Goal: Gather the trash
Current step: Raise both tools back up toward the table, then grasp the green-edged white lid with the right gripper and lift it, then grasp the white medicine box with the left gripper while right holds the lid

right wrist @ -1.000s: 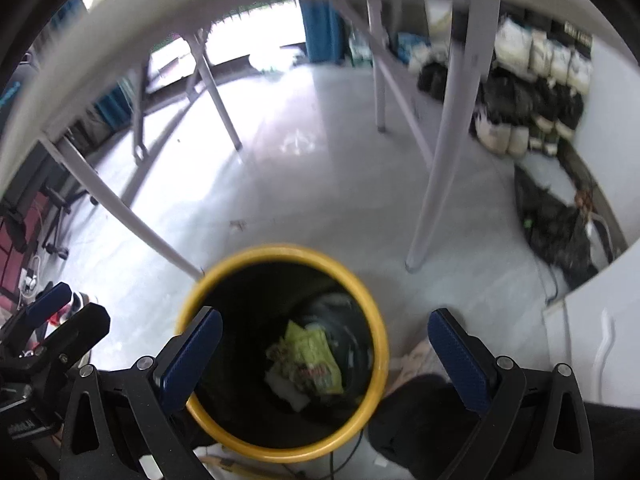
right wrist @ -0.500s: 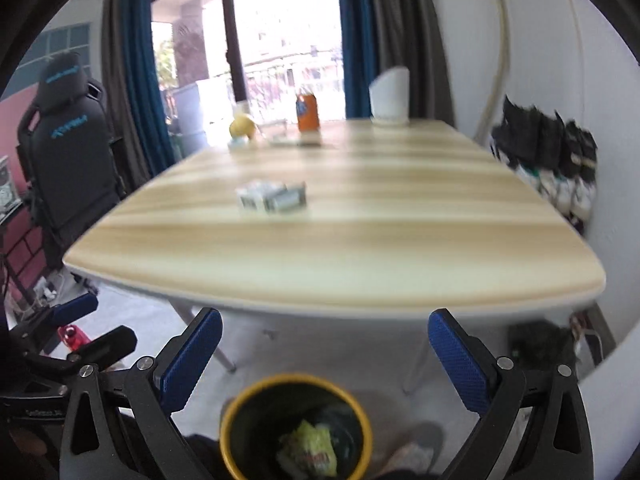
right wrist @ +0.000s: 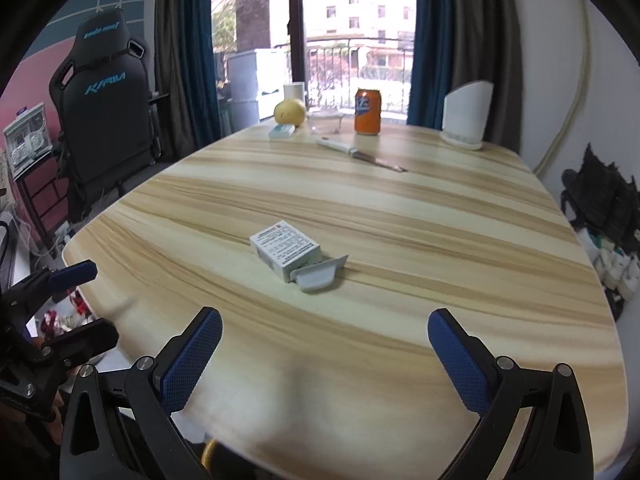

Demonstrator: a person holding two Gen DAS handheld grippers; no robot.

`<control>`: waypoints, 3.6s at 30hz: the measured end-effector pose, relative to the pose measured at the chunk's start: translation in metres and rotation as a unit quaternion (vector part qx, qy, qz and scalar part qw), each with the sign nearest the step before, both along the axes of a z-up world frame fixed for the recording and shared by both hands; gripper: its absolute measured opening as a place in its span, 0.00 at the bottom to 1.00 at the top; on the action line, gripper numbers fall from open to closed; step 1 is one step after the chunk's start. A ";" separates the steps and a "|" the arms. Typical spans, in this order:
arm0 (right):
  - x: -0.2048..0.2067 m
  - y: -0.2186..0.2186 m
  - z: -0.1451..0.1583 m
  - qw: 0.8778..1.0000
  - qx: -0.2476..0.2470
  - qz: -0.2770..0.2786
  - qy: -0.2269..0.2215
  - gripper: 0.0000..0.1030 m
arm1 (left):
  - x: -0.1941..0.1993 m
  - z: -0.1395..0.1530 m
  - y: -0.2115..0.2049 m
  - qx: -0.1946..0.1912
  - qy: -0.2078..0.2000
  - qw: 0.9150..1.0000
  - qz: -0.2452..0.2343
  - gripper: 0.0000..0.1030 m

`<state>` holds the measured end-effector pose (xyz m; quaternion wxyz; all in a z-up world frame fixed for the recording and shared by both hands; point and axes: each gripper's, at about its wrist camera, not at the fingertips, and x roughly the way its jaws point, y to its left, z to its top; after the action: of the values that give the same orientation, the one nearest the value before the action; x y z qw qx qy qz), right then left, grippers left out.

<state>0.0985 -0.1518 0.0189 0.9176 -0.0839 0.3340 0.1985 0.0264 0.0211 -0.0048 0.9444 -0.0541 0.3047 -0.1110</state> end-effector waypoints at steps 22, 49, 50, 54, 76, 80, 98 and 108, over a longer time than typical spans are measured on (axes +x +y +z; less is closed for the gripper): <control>0.063 0.022 -0.023 0.993 -0.044 0.074 0.083 0.98 | 0.004 0.001 0.017 -0.040 0.016 0.999 -0.004 0.99; 0.064 0.039 -0.026 0.985 -0.075 0.139 0.075 0.45 | 0.010 -0.006 0.033 -0.070 0.032 0.997 0.002 0.99; 0.062 0.039 -0.026 0.985 -0.075 0.139 0.072 0.45 | 0.010 -0.006 0.033 -0.070 0.032 0.997 0.003 0.99; 0.054 0.036 -0.023 0.985 -0.071 0.139 0.066 0.45 | 0.011 -0.005 0.033 -0.070 0.033 0.997 0.003 0.99; 0.006 -0.064 0.017 0.996 0.092 0.017 0.008 0.45 | 0.086 0.006 -0.059 0.045 0.073 0.993 -0.078 0.99; 0.004 -0.069 0.015 0.994 0.110 0.016 0.013 0.45 | 0.098 0.005 -0.063 0.058 0.091 0.992 -0.073 0.99; 0.002 -0.075 0.007 0.992 0.123 0.014 0.025 0.45 | 0.124 -0.008 -0.084 0.087 0.156 0.980 -0.085 0.99; -0.001 -0.081 0.003 0.991 0.130 0.008 0.031 0.45 | 0.126 -0.005 -0.086 0.106 0.139 0.981 -0.085 0.59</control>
<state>0.0979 -0.2324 0.0216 0.9083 0.0399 0.3331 0.2499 0.1521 -0.0650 -0.0095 0.8801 0.0572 0.4469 -0.1498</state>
